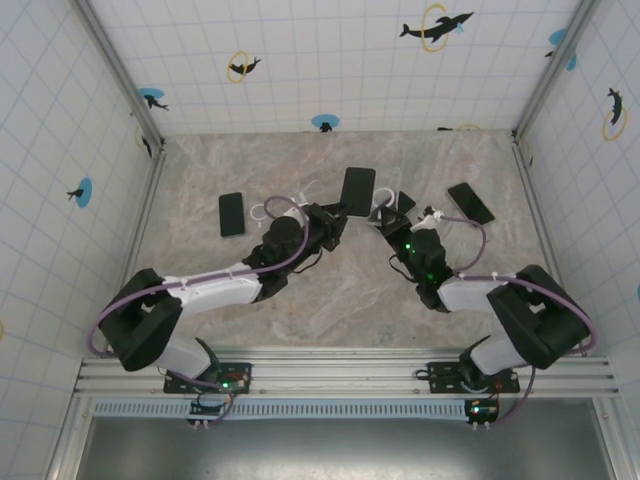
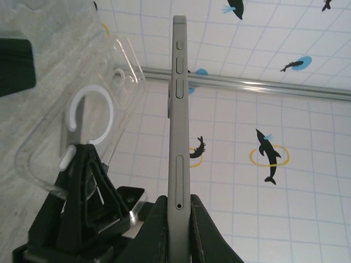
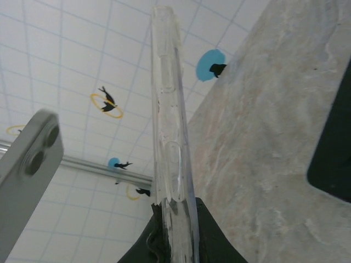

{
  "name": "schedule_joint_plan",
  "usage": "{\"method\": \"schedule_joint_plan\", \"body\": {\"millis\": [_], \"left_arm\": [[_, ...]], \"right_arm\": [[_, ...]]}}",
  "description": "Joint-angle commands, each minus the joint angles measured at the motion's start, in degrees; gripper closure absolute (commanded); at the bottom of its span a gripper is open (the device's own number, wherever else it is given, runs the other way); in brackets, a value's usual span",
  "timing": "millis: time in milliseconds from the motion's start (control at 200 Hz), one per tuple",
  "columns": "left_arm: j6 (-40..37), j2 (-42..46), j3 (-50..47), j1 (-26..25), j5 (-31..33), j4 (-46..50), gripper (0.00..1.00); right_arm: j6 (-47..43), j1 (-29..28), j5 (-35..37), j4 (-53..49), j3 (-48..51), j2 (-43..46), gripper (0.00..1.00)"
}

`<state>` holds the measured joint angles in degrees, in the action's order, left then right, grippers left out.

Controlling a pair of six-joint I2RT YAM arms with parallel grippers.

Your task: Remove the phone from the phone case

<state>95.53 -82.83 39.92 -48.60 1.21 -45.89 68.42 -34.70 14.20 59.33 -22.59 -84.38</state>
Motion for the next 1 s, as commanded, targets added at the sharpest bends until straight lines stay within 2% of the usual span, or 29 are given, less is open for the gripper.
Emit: {"method": "schedule_joint_plan", "body": {"millis": [0,225,435,736,796,996], "left_arm": [[-3.1,3.4,-2.7,3.5,-1.5,1.1,0.99],[-11.1,4.4,-9.3,12.3,-4.3,2.7,0.98],[-14.5,-0.8,-13.0,18.9,-6.2,-3.0,1.00],[-17.5,-13.3,-8.1,23.7,-12.6,-8.8,1.00],[-18.2,-15.0,-7.0,25.8,-13.1,-9.5,1.00],[-18.8,-20.4,-3.6,27.3,-14.5,-10.0,1.00]], "right_arm": [[-0.9,0.5,-0.7,2.0,-3.6,-1.9,0.97],[-1.1,-0.6,-4.0,3.1,-5.7,-5.6,0.96],[-1.8,-2.1,-4.9,2.9,-8.3,-8.7,0.96],[-1.1,-3.3,-6.5,3.7,-11.3,-13.5,0.96],[-1.0,-3.3,-6.5,3.9,-11.3,-13.9,0.96],[-0.6,-3.2,-6.7,3.9,-11.1,-14.8,0.96]]}}
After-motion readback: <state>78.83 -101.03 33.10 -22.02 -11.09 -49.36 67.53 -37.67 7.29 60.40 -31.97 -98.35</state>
